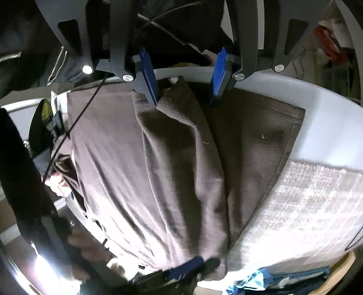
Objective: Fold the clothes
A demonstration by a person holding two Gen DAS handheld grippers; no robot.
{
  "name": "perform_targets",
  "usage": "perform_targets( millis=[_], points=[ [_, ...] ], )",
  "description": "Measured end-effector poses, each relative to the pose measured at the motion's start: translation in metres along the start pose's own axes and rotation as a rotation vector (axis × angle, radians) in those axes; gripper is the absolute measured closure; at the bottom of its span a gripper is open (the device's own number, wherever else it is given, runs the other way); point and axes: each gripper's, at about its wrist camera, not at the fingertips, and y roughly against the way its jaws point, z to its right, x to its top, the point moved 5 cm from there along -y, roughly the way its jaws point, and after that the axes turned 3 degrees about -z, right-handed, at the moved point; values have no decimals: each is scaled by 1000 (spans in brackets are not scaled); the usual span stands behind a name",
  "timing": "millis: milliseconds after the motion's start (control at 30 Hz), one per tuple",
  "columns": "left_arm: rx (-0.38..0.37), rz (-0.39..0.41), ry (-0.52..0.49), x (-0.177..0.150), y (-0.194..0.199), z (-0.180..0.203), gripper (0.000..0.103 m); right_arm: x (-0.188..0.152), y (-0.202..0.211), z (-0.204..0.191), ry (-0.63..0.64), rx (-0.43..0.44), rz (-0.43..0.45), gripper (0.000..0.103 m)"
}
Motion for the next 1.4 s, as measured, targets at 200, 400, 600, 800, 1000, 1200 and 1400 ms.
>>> perform_targets(
  millis=[200,400,600,800,1000,1200,1400],
  points=[
    [-17,21,5,5,-1,-3,91,-4,-3,33,-96,-7,15,67],
    [-5,115,-8,5,47,-2,94,-12,29,82,-233,-21,126,67],
    [84,81,50,10,43,-42,88,-17,32,142,-369,-54,165,61],
    [192,95,87,7,57,-53,77,-10,28,183,-481,20,223,60],
    [141,110,-33,22,46,-2,70,1,33,177,-343,-281,166,62],
    [230,64,67,19,35,-47,62,31,65,120,-219,-140,213,54],
    [282,26,34,24,19,-53,57,76,35,89,-67,-258,131,49]
  ],
)
